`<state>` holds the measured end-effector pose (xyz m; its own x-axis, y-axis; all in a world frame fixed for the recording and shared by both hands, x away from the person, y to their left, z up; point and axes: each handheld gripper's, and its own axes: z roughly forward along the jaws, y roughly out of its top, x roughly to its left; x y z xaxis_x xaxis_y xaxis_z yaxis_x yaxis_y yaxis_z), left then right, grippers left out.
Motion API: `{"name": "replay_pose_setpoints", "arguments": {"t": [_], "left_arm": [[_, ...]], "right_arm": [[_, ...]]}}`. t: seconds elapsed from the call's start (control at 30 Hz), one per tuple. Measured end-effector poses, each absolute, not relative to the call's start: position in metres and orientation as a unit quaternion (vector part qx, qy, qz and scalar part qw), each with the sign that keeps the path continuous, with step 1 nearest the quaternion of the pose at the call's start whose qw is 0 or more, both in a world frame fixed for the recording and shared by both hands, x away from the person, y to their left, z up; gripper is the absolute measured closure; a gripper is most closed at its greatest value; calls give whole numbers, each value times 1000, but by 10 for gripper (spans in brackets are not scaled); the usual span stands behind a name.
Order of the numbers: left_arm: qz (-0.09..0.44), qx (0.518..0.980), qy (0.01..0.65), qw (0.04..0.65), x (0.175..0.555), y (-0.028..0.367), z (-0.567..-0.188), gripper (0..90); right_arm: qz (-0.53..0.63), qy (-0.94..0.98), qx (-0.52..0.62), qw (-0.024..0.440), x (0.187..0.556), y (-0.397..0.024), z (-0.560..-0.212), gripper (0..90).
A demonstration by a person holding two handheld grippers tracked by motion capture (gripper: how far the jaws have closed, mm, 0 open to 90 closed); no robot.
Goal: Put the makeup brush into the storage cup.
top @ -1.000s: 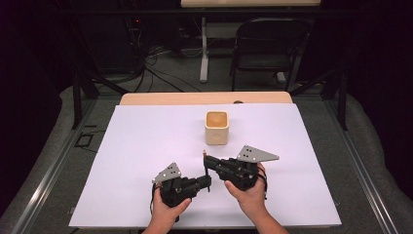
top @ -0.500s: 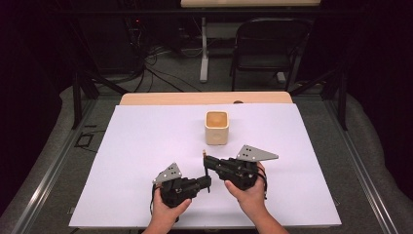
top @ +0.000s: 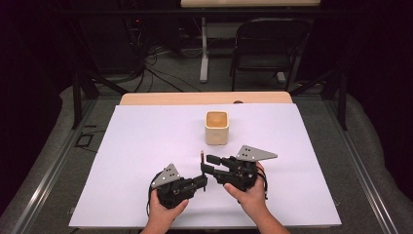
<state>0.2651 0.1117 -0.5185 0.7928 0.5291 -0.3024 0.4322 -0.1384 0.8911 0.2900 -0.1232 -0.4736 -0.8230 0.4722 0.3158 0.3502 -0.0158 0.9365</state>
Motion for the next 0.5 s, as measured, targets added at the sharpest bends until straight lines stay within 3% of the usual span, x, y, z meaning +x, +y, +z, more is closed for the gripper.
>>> {"name": "replay_pose_setpoints", "arguments": {"t": [0.2,0.5], "left_arm": [[74,759,317,563,263,115,-514,839],[77,767,306,558,261,114,-514,840]], "right_arm": [[648,703,289,53,288,-124,-470,622],[644,709,283,53,285,-122,-469,674]]}}
